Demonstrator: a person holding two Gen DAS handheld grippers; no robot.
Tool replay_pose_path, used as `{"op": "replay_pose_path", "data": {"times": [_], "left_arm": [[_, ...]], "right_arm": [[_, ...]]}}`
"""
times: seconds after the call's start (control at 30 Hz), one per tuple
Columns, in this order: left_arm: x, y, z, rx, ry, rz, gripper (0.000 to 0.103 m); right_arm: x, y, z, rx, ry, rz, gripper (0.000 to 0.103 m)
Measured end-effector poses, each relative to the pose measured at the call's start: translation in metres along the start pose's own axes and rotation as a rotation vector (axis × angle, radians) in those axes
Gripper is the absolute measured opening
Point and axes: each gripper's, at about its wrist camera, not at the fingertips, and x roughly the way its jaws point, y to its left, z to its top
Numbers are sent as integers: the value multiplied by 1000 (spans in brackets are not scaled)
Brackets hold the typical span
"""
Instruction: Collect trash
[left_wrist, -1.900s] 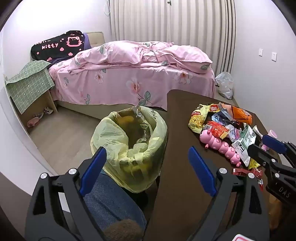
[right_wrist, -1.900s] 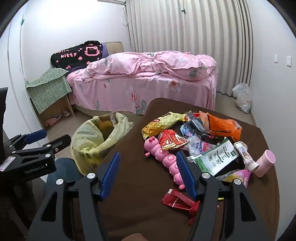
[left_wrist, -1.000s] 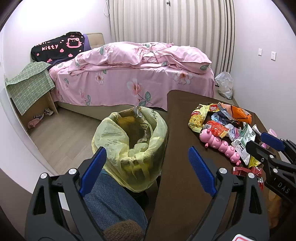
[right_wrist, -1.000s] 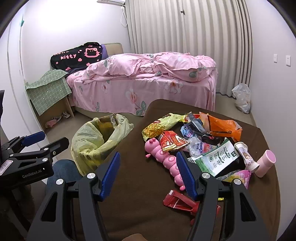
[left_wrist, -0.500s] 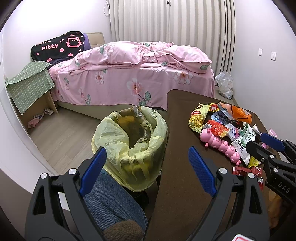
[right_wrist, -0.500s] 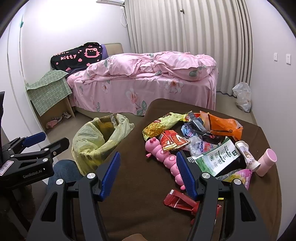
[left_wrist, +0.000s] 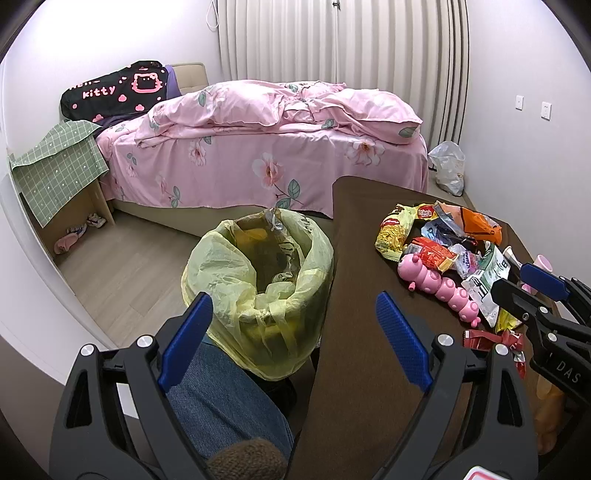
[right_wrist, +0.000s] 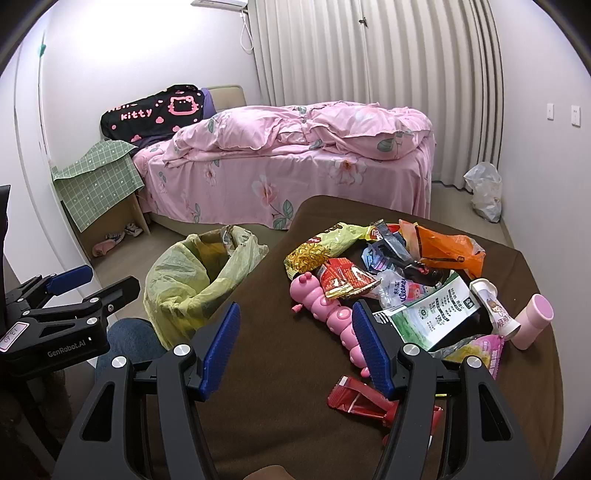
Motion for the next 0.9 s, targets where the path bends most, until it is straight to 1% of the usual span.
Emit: {"op": "replay_pose_path", "data": {"times": [0.53, 0.63, 0.9], "left_arm": [[1, 0, 0, -2, 0, 0, 86], [3, -5, -9, -2, 2, -2, 86], [4, -6, -10, -2, -2, 0, 86]], "right_arm": [[0, -1, 0, 0, 0, -2, 59], [-1, -1, 0, 0, 0, 0, 59], [0, -2, -1, 0, -1, -1, 59]]}}
